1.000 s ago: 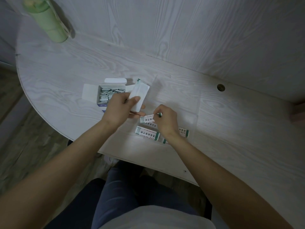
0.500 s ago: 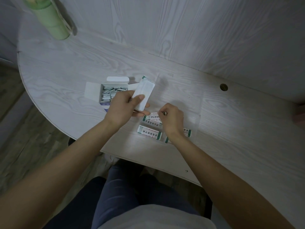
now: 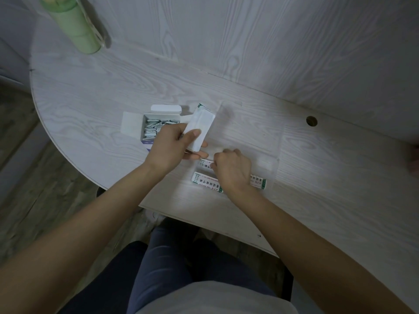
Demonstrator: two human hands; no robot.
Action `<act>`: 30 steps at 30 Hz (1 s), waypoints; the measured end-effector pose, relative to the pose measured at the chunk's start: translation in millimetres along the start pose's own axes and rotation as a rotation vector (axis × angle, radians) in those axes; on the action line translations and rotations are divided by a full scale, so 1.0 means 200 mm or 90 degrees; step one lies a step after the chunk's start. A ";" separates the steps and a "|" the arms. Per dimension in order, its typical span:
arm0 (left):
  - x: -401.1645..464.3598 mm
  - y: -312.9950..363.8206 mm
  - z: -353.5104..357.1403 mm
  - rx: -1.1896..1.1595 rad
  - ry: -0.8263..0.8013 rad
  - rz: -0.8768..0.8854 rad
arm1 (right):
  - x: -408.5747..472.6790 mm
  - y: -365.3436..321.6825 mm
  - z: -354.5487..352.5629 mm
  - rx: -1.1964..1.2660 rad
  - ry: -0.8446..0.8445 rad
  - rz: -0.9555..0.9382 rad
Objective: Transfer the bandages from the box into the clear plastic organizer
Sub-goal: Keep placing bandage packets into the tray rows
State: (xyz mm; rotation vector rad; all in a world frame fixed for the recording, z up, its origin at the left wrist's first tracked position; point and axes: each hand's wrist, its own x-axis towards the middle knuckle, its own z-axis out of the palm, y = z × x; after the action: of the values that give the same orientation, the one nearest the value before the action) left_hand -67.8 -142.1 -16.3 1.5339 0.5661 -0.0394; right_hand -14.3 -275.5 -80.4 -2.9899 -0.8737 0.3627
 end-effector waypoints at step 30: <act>0.01 0.04 0.01 -0.001 -0.077 0.020 | 0.05 0.11 -0.34 0.950 -0.058 0.077</act>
State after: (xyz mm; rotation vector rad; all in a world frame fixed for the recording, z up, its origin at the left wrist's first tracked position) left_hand -62.5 -143.3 -9.1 1.5278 0.4460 -0.1079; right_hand 20.6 -284.9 -18.3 -1.6169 -0.1674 0.7178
